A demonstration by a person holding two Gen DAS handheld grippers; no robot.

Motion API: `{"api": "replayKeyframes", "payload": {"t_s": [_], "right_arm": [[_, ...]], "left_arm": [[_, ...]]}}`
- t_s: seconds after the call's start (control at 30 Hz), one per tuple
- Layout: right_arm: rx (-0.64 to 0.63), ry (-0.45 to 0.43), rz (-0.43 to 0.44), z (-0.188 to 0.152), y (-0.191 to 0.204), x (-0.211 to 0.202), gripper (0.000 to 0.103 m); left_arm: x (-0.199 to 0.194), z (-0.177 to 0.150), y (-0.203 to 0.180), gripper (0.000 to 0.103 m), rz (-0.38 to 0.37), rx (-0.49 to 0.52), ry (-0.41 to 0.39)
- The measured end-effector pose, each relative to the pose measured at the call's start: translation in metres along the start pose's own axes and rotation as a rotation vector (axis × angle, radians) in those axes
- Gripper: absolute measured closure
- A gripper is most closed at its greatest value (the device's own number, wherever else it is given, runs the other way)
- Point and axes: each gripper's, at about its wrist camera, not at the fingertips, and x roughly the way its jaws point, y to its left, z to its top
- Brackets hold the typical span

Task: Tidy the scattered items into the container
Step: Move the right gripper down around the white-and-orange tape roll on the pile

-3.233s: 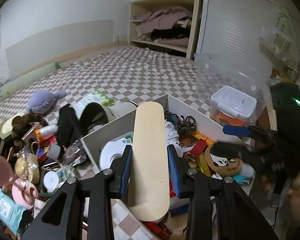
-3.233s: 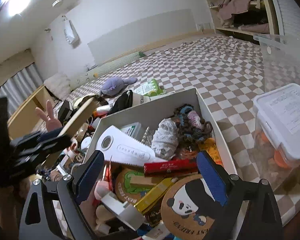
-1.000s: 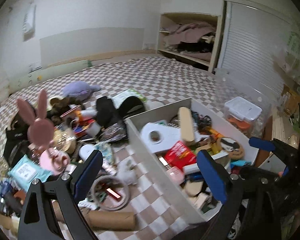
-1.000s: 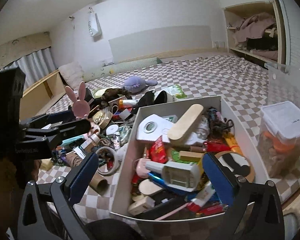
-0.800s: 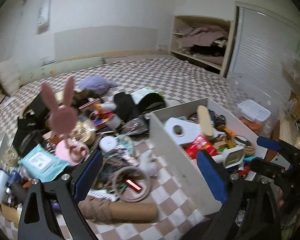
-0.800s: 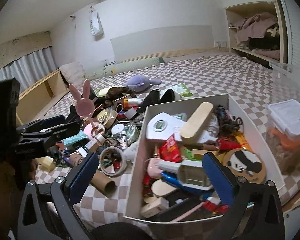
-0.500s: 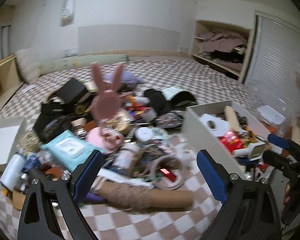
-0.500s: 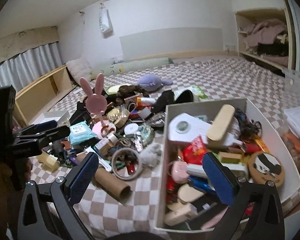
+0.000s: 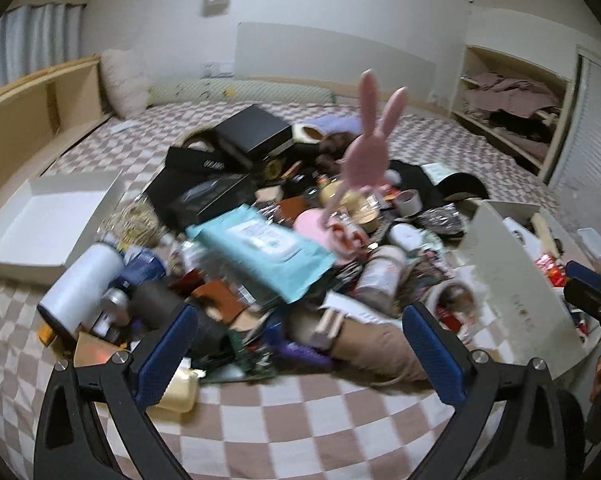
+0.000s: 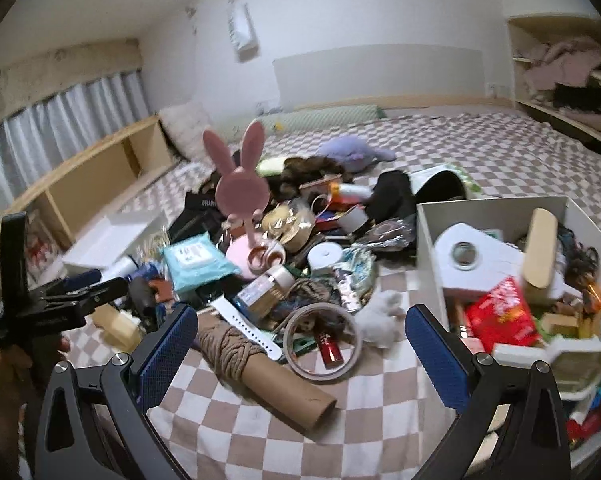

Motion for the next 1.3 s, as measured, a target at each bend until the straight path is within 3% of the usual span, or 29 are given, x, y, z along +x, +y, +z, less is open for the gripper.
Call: {"api": "replayKeyframes", "payload": {"t_s": [0.17,0.53,1.1,1.3], "right_arm": [[-0.071,0.121,0.019,0.003,0.016,0.035,0.000],[-0.235,0.272,-0.080,-0.006,0.032,0.109,0.000],[-0.191,0.437,-0.189,-0.030,0.004,0.166,0.000],[-0.094,0.470,-0.215,-0.034,0.003,0.172,0.000]], "left_arm": [[0.015,-0.018,0.014,0.000,0.025,0.008,0.005],[0.030,-0.048,0.041,0.000,-0.037,-0.055,0.081],[0.035,-0.060,0.041,0.000,-0.046,-0.072,0.125],[0.037,-0.061,0.040,0.000,-0.038,-0.067,0.136]]}}
